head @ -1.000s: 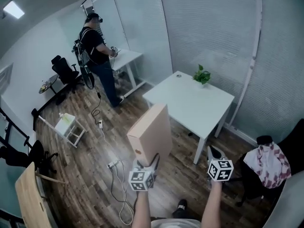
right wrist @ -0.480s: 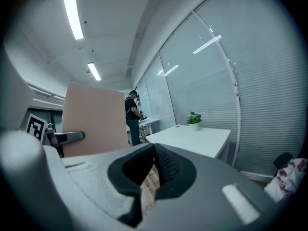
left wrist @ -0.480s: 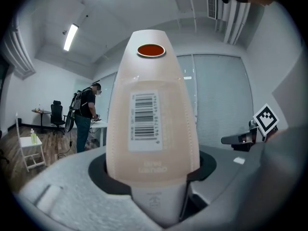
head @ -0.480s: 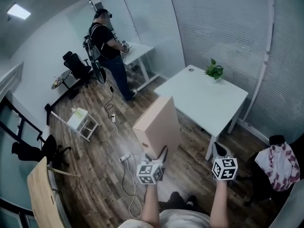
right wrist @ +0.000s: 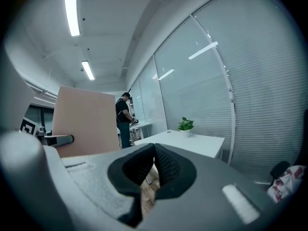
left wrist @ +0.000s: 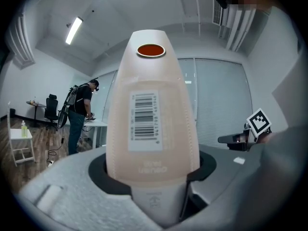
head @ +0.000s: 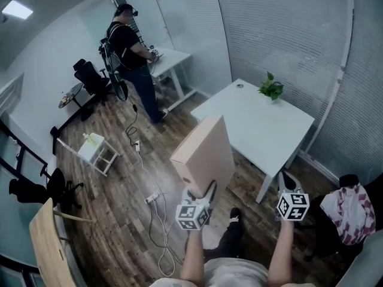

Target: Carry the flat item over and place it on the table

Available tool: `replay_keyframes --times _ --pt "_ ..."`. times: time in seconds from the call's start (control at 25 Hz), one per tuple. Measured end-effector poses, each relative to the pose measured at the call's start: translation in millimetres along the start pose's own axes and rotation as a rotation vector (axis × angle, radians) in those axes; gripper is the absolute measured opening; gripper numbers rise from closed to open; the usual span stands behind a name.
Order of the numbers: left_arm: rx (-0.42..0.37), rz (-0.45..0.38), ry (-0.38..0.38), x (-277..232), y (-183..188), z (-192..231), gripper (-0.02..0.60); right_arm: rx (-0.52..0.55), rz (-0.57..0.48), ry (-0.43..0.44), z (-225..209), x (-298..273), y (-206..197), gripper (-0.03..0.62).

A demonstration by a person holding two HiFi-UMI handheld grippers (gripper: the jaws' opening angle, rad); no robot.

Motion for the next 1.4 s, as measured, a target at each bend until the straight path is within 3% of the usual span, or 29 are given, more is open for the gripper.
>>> replay_keyframes --times 0.28,0.68,0.84,1.12,1.4 --pt "0.049 0.001 0.001 -94.0 -0.2 21.4 0.298 0.042 0.023 0.001 -30.6 -77.5 22.9 0.002" --pt "0.063 -0.011 -0.057 -209.6 37.8 58.8 0.298 0.082 0.020 -0.002 -43.2 -180.4 76.1 0.002" --pt "0.071 -0.020 -0.074 -257.0 51.1 83.8 0.298 0.148 0.008 -0.005 -49.5 -217.6 108.4 0.002" --pt "0.187 -0.001 -0.105 -329.9 23.5 96.1 0.298 0.159 0.041 -0.113 -101.0 -263.1 120.7 0.002" --pt "0.238 0.060 -0.172 -395.8 4.7 81.2 0.296 0.153 0.065 -0.114 -127.0 -297.6 116.5 0.002"
Point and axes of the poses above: the fingertips, and each gripper's own axes: x backward along the fingers, z to its left, y out of its top, the point moved 6 cm from there along x, backward along the fingers, and after that the axes turned 1 degree about -x, right-handed, at the moved point
